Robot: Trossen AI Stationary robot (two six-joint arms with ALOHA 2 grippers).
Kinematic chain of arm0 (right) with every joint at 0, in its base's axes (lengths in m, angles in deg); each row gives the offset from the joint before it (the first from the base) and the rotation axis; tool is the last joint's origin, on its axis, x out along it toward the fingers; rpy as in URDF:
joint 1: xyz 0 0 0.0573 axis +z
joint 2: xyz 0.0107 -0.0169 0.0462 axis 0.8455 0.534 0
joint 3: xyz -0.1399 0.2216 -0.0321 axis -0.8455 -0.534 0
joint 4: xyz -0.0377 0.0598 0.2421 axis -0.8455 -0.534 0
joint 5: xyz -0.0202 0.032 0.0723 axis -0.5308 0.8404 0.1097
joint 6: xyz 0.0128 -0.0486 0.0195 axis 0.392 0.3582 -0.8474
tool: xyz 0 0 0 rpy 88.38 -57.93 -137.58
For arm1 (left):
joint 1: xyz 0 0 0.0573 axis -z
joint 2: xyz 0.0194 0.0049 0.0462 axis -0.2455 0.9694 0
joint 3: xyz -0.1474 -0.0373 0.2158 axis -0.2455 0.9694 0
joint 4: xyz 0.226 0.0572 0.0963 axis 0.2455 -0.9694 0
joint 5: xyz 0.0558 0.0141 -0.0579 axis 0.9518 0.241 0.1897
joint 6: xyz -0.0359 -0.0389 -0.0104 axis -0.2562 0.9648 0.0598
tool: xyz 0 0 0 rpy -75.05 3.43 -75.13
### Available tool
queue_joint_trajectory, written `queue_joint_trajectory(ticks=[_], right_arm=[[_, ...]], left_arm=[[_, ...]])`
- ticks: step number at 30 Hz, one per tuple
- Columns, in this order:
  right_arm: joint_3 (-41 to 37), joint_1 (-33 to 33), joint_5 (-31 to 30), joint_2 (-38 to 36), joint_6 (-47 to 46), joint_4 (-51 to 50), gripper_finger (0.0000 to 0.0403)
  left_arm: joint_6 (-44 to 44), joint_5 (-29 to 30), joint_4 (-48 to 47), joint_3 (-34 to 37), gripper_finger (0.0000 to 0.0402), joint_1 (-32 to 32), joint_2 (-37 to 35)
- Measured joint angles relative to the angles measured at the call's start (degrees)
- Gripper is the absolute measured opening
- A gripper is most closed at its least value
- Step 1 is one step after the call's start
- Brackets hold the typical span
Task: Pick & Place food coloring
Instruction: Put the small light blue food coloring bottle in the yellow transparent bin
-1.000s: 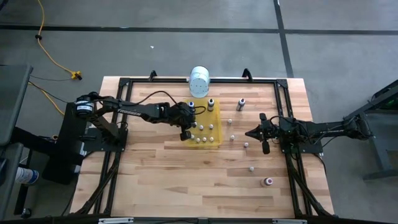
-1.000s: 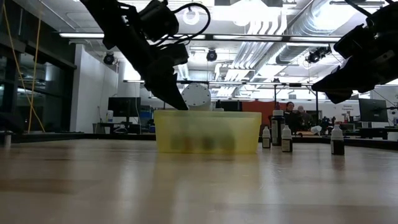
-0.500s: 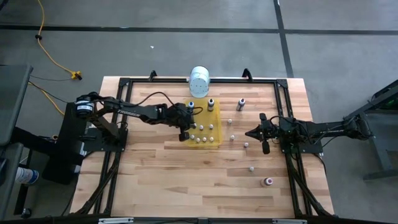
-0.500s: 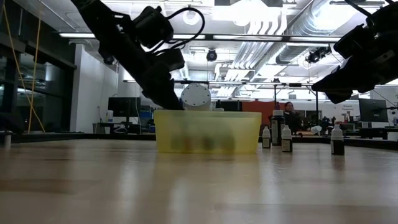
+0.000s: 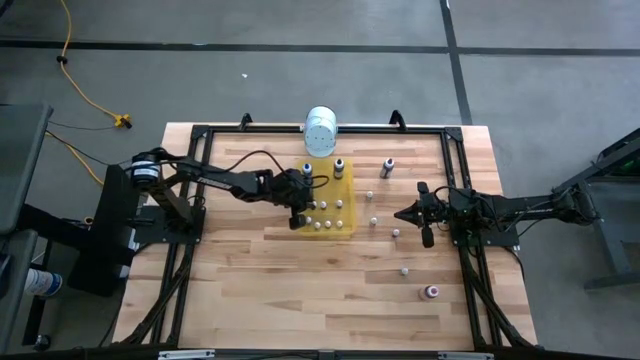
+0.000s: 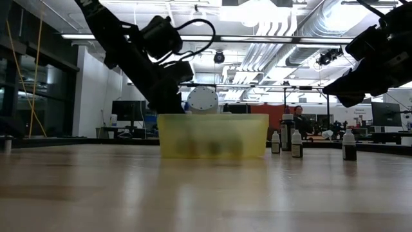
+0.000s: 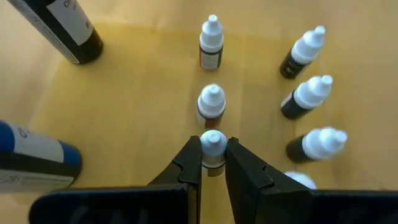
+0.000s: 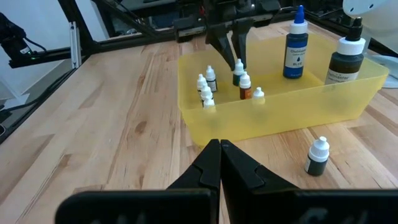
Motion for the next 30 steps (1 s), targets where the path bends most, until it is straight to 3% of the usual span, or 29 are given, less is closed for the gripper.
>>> queue_joint_trajectory(ticks=[12,22,30], right_arm=[[0.0,0.0,0.0,-0.02,0.0,0.02,0.0],[0.0,0.0,0.0,-0.02,0.0,0.02,0.0],[0.0,0.0,0.0,-0.02,0.0,0.02,0.0]], left_arm=[[0.08,0.0,0.86,0.0,0.0039,0.02,0.49],[0.11,0.33,0.9,0.0,0.0076,0.02,0.49],[0.09,0.35,0.79,0.0,0.0083,0.02,0.49]])
